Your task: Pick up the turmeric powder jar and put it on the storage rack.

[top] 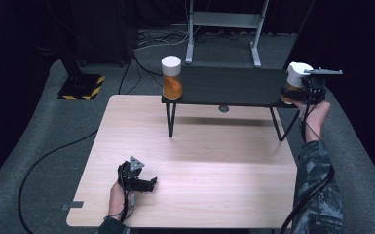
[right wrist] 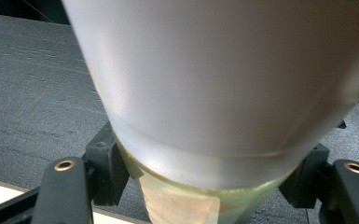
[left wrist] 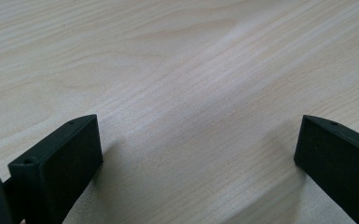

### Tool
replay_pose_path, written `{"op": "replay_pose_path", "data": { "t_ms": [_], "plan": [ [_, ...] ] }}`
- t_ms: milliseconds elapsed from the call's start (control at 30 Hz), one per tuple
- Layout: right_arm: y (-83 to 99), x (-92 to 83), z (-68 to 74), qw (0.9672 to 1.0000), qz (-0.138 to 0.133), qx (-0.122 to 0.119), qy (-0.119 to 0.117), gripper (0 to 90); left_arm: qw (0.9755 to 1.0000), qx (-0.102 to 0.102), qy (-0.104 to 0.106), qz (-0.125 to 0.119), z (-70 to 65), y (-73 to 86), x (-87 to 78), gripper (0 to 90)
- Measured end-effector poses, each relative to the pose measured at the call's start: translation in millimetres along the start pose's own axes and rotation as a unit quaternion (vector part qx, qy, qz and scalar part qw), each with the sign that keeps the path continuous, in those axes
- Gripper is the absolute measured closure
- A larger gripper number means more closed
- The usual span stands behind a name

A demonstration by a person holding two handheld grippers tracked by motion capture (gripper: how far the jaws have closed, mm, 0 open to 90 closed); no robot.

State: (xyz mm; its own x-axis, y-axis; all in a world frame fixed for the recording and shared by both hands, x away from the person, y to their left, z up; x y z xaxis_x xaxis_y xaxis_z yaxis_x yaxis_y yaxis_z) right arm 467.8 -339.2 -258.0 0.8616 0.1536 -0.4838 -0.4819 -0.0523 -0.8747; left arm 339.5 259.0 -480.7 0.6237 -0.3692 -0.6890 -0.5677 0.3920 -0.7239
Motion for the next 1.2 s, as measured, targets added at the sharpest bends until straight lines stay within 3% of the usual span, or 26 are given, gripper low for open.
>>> {"op": "replay_pose_path", "data": {
  "t_ms": [167,400,700,933,1200],
  "plan": [
    [-1.5,-0.5,-0.8,1.0000,0.004,-0.002,-0.003,29.1,1.0000,0.000,0.000,0.000,0.0,0.0,0.0,0.2],
    [-0.4,-6.7,-1.3,0.9998,0.015,0.005,-0.015,6.2,1.0000,0.000,0.000,0.000,0.0,0.0,0.0,0.2],
    [15.2,-31.3,3.9,0.9994,0.020,-0.010,-0.028,0.4,1.0000,0.000,0.000,0.000,0.1,0.0,0.0,0.2],
    [63.4,-55.2,10.5,0.9992,0.024,-0.017,-0.028,0.0,1.0000,0.000,0.000,0.000,0.0,0.0,0.0,0.2],
    [154.1,-68.5,14.2,0.9987,0.030,-0.005,-0.041,0.0,1.0000,0.000,0.000,0.000,0.1,-0.1,0.0,0.2]
  ]
}}
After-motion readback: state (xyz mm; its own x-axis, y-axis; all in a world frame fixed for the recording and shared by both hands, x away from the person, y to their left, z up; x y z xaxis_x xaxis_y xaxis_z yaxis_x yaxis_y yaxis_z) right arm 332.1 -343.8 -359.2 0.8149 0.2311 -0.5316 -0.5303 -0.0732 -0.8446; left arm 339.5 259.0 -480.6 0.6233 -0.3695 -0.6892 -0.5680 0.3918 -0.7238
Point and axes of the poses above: each handheld gripper's, and its own axes: x roughly forward along the jaws, y roughly out of its underside, z roughly to its left, the point moved 6 cm from there along x, roughly forward along the jaws, and after that the axes turned 3 degrees about x, right-handed, at the moved point
